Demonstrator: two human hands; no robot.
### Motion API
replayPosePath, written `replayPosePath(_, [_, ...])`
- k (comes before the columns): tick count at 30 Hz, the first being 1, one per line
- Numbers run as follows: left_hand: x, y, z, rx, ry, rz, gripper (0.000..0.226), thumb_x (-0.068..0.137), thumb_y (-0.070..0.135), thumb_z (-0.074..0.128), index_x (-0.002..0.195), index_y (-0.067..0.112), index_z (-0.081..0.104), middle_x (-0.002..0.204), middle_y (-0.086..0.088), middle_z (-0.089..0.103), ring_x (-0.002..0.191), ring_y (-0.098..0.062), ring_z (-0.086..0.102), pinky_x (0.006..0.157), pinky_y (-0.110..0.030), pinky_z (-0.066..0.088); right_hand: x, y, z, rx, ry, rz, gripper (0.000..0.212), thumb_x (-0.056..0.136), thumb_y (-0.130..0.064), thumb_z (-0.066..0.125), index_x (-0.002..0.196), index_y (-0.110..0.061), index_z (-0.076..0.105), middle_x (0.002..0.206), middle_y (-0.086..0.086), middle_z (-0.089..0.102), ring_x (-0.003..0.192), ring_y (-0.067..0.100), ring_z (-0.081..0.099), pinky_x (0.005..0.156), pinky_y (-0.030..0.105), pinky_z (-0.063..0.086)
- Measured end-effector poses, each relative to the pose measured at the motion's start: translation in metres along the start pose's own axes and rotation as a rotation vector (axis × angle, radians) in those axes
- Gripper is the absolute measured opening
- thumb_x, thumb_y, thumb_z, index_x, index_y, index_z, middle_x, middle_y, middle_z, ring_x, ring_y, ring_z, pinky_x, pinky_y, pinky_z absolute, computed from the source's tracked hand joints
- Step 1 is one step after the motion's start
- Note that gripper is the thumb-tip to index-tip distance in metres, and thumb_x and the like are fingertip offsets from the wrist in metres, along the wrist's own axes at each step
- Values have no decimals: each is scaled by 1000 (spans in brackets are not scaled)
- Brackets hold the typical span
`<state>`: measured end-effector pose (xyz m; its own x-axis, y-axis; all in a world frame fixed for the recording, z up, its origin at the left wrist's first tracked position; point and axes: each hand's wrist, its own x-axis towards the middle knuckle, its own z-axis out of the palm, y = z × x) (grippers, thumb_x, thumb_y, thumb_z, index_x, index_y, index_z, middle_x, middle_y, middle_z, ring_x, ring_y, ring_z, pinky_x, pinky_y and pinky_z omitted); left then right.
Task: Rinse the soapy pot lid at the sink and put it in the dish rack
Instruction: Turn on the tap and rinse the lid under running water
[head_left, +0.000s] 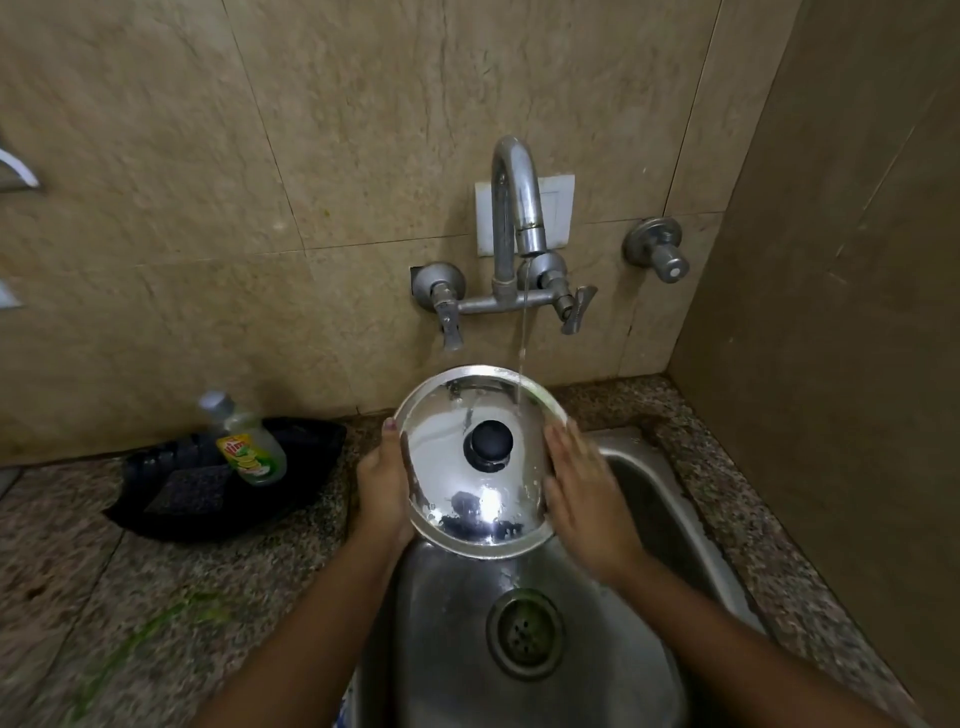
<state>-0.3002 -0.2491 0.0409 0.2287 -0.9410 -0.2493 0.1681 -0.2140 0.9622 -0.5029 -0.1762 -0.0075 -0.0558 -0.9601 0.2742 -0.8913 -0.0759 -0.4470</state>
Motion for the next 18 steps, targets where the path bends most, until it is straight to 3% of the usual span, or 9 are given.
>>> replayPosePath(3, [-3,-15,4,-7,52,-50,43,96,44,44,81,11,66,83,-13,70,75,-27,66,75,-37,55,-40,-25,15,-43,-114,-296,58,97,-31,32,153,-23,15,161,-6,12,149,11,8,120,38,19])
replayPosePath(5, [-13,-20,10,-18,43,-72,45,97,45,41,80,12,66,81,-11,71,72,-23,67,71,-33,55,-32,-41,19,-129,-183,-545,55,98,-26,35,152,-22,21,160,-5,20,148,12,13,120,33,13])
replayPosePath(8, [-24,-18,18,-38,-27,-52,47,99,41,39,72,12,66,63,-3,71,55,-14,68,58,-25,54,-6,-49,11,-108,-182,-587,47,101,-29,34,148,-22,33,157,-5,28,147,11,16,118,30,11])
replayPosePath(10, [-20,-11,16,-45,-14,-39,45,98,40,41,73,13,66,62,-1,71,56,-13,67,57,-24,52,-7,-34,5,-174,-181,-631,48,102,-32,33,149,-26,29,159,-6,24,148,10,13,119,33,10])
replayPosePath(13, [-5,-7,6,-18,-23,-6,39,98,39,44,82,11,66,80,-8,69,70,-18,65,70,-28,51,-17,10,-4,-185,-143,-479,54,101,-36,30,152,-28,15,161,-7,11,149,8,4,119,37,11])
replayPosePath(16, [-2,-12,-1,24,-87,38,37,97,37,47,78,14,68,73,-2,72,68,-15,66,66,-27,51,2,33,-16,-74,-87,-129,56,98,-41,19,152,-28,8,159,-11,2,147,5,-2,119,44,17])
replayPosePath(18, [-8,-17,1,64,-166,49,36,97,38,48,76,18,70,65,4,74,64,-10,68,62,-24,51,29,25,-22,-39,-47,-98,56,98,-41,14,151,-26,13,158,-11,4,147,7,0,119,45,15])
